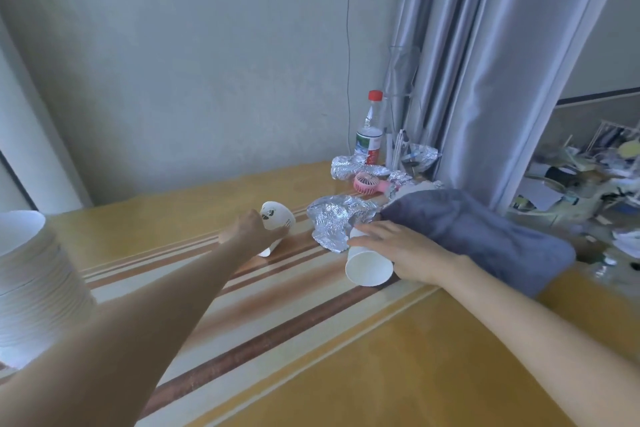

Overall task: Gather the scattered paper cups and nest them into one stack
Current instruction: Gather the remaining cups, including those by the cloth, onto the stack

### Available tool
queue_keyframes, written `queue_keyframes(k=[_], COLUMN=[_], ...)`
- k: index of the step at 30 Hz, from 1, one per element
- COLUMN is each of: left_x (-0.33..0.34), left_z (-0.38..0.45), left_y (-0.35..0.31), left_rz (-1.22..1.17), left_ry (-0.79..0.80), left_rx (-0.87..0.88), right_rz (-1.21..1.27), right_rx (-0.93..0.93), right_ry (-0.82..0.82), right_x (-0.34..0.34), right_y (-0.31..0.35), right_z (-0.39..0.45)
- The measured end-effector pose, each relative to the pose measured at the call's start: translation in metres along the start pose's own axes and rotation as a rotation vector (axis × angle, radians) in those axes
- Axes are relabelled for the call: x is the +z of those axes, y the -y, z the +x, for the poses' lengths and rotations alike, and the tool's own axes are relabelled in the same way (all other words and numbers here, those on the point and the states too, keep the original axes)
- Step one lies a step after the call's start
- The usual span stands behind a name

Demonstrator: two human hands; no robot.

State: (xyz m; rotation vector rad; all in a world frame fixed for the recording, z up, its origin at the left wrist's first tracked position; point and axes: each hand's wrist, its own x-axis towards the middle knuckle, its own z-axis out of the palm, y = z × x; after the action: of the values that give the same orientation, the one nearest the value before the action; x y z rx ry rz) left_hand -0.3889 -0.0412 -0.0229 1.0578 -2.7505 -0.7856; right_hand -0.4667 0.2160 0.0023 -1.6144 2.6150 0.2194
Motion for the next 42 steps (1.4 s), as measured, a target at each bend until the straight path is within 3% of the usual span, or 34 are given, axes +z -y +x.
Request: queue_keyframes(k=[4,11,16,20,24,30,36,42], left_x=[-0.004,-0.053,-0.130,-0.193,-0.232,-0.234,-0.226,-0.211], left_z=[-0.016,-0.087,-0.136,-0.170,-0.189,-0.188,-0.179,-0.184], left_y=[0.004,0.011,0.019,0.036,0.080,0.131,0.131,0.136], left_rz=[-0.045,-0.155,-0.185,-0.351,-0.559,-0.762,-0.712,-0.616], left_ry=[-0.024,-0.073,-0.216,-0.310,-0.402,-0.340,-0.247,-0.182], left_rx=[-0.025,0.035,0.143,0.206,0.173,0.109,0.195,0.151], right_rz=[0.122,0.698,0.909,1.147,1.206,1.242,1.245,1.227], right_rx=[0.015,0.273,0.214,0.138,0.053,0.024,0.052,0.102], right_ry=[-0.096,-0.227,-0.349,-0.441,-0.426,-0.399,-0.426,-0.456], right_x=[0.004,-0.020,-0.068,-0.109,-0.135,-0.148,-0.151,-0.144], right_y=[0.005,0.041,0.091,0.143,0.195,0.241,0.248,0.240], right_z=[-0.005,-0.019,-0.019,-0.012,0.006,0.033,0.040,0.041])
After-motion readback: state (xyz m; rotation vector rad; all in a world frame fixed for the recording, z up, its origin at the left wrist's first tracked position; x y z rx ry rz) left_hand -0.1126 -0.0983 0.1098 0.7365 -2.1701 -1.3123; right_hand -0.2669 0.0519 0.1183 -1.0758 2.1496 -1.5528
